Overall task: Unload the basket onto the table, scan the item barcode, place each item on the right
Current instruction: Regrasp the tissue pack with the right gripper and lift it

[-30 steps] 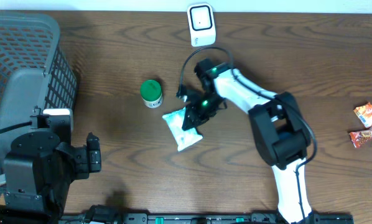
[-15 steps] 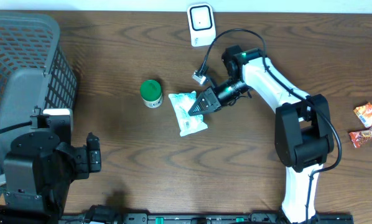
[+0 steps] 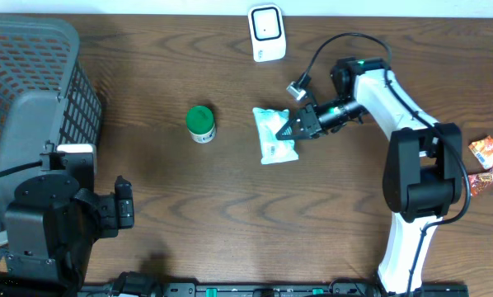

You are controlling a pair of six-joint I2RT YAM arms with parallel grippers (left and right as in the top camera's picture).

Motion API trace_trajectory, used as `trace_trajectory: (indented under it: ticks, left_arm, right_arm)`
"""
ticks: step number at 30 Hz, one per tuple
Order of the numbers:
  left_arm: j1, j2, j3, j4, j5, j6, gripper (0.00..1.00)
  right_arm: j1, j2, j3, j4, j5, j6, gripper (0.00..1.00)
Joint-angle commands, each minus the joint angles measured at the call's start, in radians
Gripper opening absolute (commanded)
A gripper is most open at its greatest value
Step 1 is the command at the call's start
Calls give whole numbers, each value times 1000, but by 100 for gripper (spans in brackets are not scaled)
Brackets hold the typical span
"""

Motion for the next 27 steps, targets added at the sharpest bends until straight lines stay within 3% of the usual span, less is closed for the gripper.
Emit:
trace_trajectory:
  ticks: [1, 10, 14, 22, 27]
  left_arm:
    - [4, -1, 0, -1, -6, -5, 98]
    - [4, -1, 0, -1, -6, -5, 98]
    - [4, -1, 0, -1, -6, -5, 98]
    - [4, -1, 0, -1, -6, -5, 98]
    - [4, -1, 0, -1, -6, -5, 98]
  right_arm:
    - [-27, -22, 14, -3, -19, 26, 1]
    - [-44, -64, 14, 39, 14, 106, 1]
    - [-42, -181, 14, 155, 323, 364, 1]
    - [-16, -405, 14, 143, 433, 396, 1]
    - [68, -502, 14, 94, 828, 551, 1]
